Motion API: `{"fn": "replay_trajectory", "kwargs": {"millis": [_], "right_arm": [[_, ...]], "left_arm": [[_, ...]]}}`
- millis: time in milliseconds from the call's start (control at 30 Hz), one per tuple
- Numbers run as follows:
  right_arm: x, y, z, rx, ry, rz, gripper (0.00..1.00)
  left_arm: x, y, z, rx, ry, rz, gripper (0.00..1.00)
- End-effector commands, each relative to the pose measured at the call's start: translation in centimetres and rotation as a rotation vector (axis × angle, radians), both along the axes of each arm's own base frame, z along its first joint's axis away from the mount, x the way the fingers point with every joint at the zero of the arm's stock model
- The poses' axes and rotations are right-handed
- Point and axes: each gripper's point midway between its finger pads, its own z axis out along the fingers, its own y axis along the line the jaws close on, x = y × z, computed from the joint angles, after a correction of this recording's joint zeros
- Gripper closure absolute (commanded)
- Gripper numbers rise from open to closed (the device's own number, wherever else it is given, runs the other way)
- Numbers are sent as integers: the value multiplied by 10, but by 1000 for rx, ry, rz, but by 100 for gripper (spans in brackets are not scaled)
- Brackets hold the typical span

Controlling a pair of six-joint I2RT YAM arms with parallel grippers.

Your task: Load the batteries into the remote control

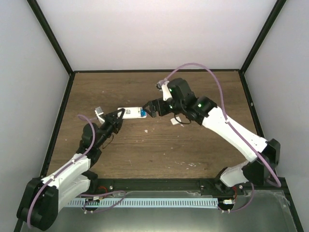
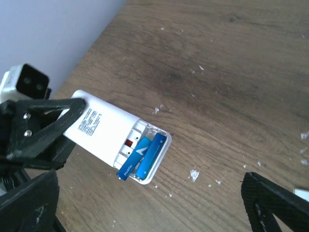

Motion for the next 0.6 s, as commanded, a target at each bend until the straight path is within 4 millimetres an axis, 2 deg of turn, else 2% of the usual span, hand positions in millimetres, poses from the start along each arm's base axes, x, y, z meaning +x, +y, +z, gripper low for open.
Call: {"fn": "replay_trajectory", "kwargs": {"millis": [0,133,233,433,567], "right_arm": [[5,2,29,201,-138,44,3],[0,-7,7,243,-66,87,0],[-5,-5,0,257,-60,132,0],[-9,2,-17,285,-23,201,0],[-19,8,-19,326,-6,258,0]], "left_arm": [[1,-9,15,-134,40,-60,100],[0,-13,25,-161,31,-86,100],[-4,-12,32,-158,31,-90,100],[-14,-16,28,-173,75,-131,100],[-17,-18,25,-164,90,-150,100]]}}
